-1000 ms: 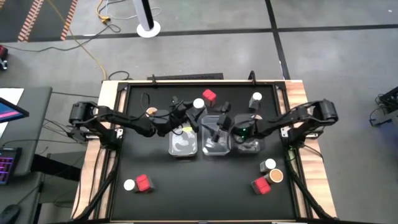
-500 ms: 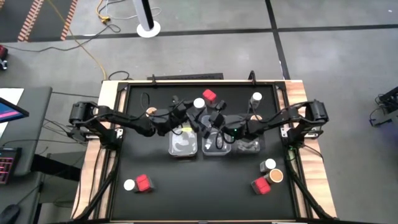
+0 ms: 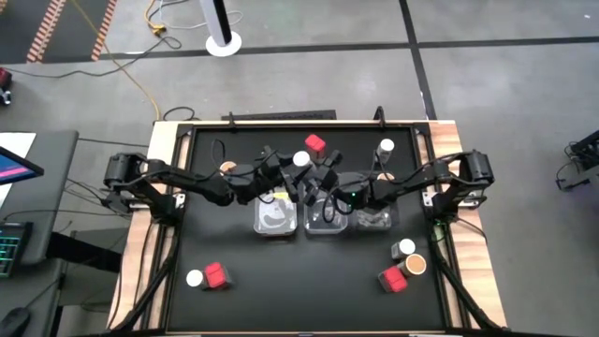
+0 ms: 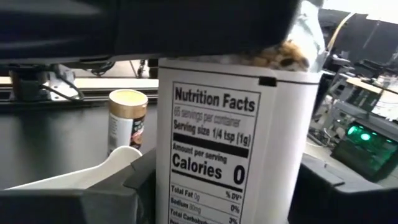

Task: Sort spices by type
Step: Put the top left white seasoning bottle into the transparent bin

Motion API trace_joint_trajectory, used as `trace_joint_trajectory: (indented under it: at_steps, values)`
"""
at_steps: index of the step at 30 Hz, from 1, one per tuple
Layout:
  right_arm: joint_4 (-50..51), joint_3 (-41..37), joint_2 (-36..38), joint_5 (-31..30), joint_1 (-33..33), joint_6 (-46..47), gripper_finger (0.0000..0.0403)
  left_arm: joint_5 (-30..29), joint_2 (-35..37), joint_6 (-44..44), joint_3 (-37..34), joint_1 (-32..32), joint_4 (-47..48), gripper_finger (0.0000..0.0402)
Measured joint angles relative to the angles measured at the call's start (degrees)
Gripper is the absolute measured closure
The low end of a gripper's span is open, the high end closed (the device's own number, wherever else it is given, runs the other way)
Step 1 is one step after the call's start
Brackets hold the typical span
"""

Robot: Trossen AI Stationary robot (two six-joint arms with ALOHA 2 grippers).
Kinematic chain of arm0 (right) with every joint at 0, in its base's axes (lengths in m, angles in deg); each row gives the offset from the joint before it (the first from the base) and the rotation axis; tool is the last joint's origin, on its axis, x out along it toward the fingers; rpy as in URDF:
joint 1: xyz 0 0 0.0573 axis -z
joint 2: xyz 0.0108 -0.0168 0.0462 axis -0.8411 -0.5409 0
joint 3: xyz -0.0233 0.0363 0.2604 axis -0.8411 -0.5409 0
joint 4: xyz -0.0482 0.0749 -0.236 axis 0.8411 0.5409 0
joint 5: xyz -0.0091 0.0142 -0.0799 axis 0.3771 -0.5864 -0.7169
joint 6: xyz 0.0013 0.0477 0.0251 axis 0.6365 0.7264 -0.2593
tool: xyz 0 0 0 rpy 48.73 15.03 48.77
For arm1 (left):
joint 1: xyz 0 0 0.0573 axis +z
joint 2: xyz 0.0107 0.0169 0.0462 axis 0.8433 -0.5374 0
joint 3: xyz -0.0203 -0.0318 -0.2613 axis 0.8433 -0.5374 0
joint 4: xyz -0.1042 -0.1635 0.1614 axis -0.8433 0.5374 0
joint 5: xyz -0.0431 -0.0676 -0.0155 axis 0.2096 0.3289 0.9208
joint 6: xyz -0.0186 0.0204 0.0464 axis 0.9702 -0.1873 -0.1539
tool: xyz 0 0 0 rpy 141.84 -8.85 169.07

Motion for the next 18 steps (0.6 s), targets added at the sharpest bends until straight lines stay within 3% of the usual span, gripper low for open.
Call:
trace_joint_trajectory:
  at_steps: [12, 18]
  values:
    - [0.7, 0.0, 0.0, -1.1, -0.1, -0.4, 0.0143, 0.1, 0.0, 2.8, 0.0, 0.6, 1.8, 0.0199]
    - [1.2, 0.0, 0.0, -0.4, -0.2, -1.3, 0.0145, 0.1, 0.0, 3.7, 0.0, 0.9, 3.0, 0.0157]
